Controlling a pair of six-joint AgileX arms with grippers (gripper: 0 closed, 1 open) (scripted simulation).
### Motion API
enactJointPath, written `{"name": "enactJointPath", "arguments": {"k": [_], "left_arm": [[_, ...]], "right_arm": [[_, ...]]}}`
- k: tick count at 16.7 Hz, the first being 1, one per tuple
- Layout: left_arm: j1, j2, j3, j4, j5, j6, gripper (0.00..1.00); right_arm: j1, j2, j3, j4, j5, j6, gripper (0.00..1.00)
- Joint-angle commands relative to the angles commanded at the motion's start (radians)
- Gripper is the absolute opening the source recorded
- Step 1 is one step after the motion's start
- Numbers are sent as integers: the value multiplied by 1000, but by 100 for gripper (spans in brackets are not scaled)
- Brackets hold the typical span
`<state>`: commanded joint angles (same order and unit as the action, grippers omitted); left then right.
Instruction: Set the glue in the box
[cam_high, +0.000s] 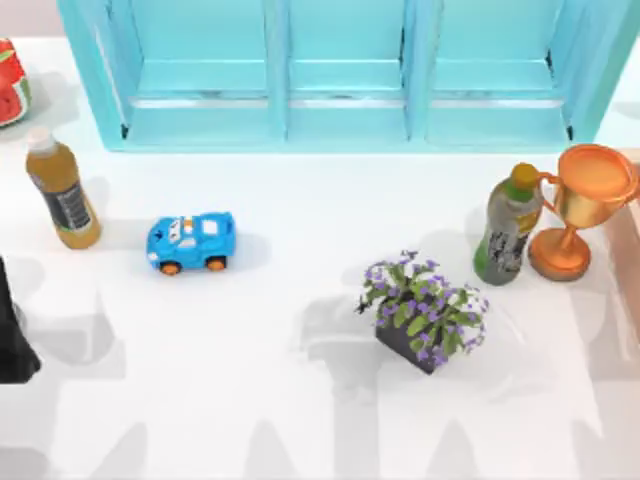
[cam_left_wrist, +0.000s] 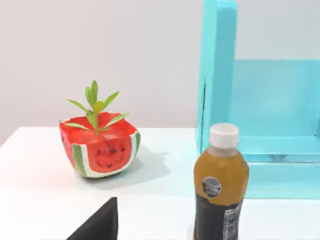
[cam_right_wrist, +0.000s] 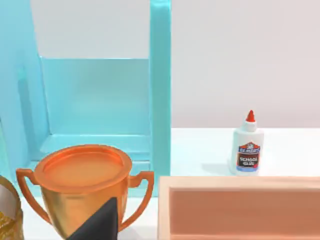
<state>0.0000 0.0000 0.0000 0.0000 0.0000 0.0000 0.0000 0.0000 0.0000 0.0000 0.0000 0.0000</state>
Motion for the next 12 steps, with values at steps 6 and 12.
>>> {"name": "enactJointPath", "arguments": {"k": [6, 12], "left_arm": [[0, 0, 0, 0, 0, 0, 100], [0, 0, 0, 0, 0, 0, 100]], "right_arm": [[-15, 103, 65, 30, -4, -35, 100], [-61, 558, 357, 185, -33, -118, 100]]}}
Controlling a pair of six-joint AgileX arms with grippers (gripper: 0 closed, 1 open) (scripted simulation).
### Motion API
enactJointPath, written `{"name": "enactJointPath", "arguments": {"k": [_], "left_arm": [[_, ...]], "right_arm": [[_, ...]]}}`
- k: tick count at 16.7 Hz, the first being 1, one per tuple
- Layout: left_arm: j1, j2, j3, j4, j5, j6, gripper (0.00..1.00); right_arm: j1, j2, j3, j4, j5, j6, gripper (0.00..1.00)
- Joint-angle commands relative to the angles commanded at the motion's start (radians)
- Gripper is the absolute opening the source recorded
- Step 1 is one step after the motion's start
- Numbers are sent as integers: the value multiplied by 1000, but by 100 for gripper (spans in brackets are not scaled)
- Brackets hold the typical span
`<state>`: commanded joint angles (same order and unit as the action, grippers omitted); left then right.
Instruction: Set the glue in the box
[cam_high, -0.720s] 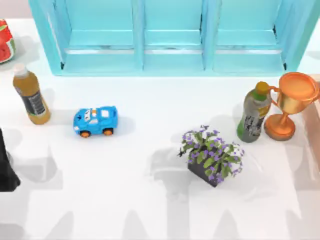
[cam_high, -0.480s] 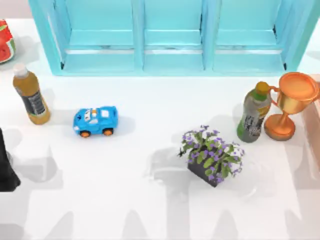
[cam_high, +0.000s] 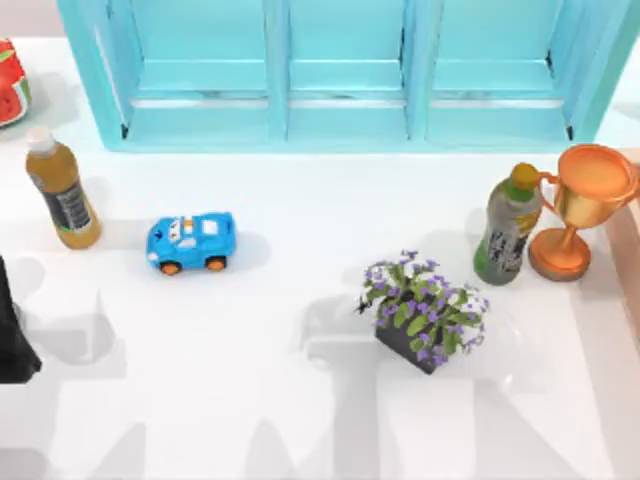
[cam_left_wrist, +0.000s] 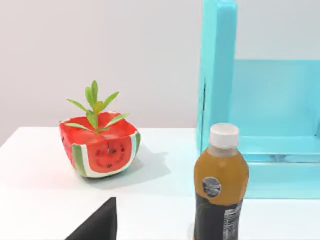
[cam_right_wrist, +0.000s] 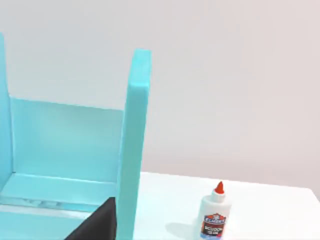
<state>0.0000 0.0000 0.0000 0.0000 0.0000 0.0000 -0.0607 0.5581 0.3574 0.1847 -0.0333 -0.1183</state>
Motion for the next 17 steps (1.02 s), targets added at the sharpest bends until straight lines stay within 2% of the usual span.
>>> {"name": "enactJointPath", "arguments": {"k": [6, 11, 17], "left_arm": [[0, 0, 0, 0, 0, 0, 100], [0, 0, 0, 0, 0, 0, 100], [0, 0, 0, 0, 0, 0, 100]], "right_arm": [[-40, 645, 362, 173, -75, -34, 100], [-102, 1132, 575, 253, -114, -15, 100], [-153, 1503, 730, 311, -124, 15, 100]]}}
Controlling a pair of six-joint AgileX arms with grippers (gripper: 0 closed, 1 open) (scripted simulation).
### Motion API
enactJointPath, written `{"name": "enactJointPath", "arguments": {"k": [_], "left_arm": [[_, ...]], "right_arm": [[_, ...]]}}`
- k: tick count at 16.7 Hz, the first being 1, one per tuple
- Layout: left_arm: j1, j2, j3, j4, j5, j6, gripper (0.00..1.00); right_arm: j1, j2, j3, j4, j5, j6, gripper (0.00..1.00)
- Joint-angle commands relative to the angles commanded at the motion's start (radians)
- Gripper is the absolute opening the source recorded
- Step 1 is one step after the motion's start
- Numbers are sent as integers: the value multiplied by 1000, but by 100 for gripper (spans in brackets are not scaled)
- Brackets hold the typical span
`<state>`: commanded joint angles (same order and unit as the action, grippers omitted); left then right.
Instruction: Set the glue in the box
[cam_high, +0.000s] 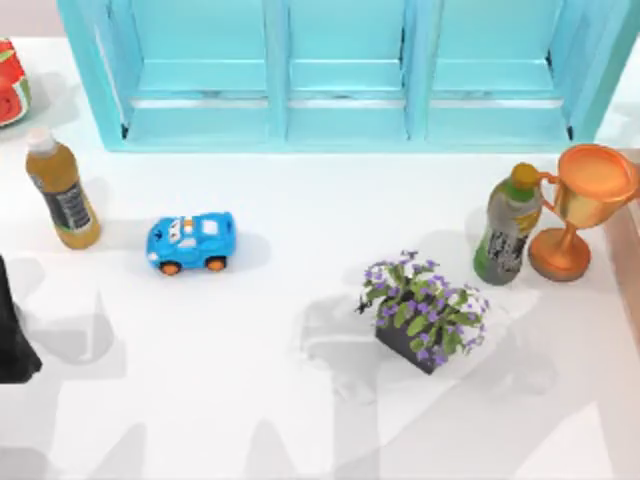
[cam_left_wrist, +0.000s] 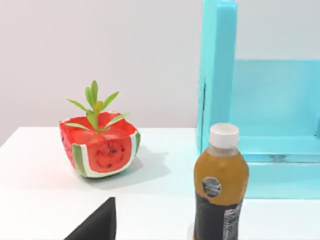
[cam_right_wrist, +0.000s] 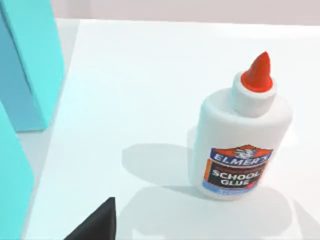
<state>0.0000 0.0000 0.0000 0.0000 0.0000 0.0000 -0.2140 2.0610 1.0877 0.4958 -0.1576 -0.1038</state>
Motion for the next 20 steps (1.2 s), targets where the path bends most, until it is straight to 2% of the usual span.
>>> {"name": "enactJointPath", "arguments": {"k": [10, 20], "left_arm": [[0, 0, 0, 0, 0, 0, 100], [0, 0, 0, 0, 0, 0, 100]], "right_arm": [[0, 51, 42, -16, 0, 5, 100], [5, 342, 431, -103, 19, 9, 100]]}}
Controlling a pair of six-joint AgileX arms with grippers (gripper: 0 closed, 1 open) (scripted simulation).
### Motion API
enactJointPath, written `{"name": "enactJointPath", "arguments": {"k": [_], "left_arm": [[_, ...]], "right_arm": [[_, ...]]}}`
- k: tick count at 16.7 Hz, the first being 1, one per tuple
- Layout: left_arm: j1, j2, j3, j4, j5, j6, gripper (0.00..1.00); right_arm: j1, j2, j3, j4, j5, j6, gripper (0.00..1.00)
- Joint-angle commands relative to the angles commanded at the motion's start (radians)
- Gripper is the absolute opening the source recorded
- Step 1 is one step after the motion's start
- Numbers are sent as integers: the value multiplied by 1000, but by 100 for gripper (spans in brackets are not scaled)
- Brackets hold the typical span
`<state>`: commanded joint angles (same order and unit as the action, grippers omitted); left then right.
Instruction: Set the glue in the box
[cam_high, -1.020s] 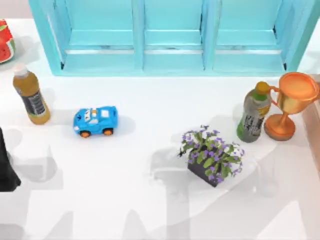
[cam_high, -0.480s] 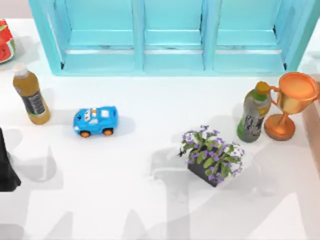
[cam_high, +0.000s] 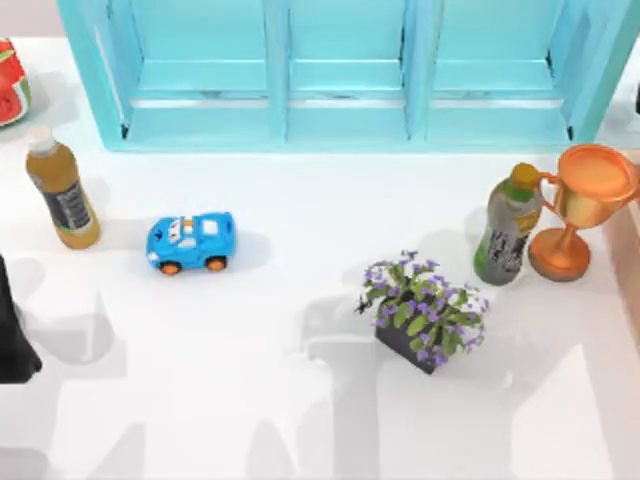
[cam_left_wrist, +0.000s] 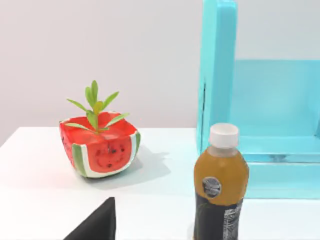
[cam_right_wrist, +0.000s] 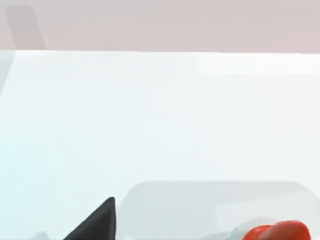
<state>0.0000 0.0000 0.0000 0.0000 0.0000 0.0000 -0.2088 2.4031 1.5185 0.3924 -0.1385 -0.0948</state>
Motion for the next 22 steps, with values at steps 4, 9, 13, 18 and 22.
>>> {"name": "enactJointPath", "arguments": {"k": [4, 9, 13, 18, 22], "left_arm": [[0, 0, 0, 0, 0, 0, 100], [0, 0, 0, 0, 0, 0, 100], [0, 0, 0, 0, 0, 0, 100], [0, 0, 0, 0, 0, 0, 100], [0, 0, 0, 0, 0, 0, 100]], "right_arm": [[22, 79, 38, 27, 14, 8, 100], [22, 79, 38, 27, 14, 8, 85], [22, 79, 38, 27, 14, 8, 55], [22, 79, 38, 27, 14, 8, 17], [22, 79, 38, 27, 14, 8, 0]]}}
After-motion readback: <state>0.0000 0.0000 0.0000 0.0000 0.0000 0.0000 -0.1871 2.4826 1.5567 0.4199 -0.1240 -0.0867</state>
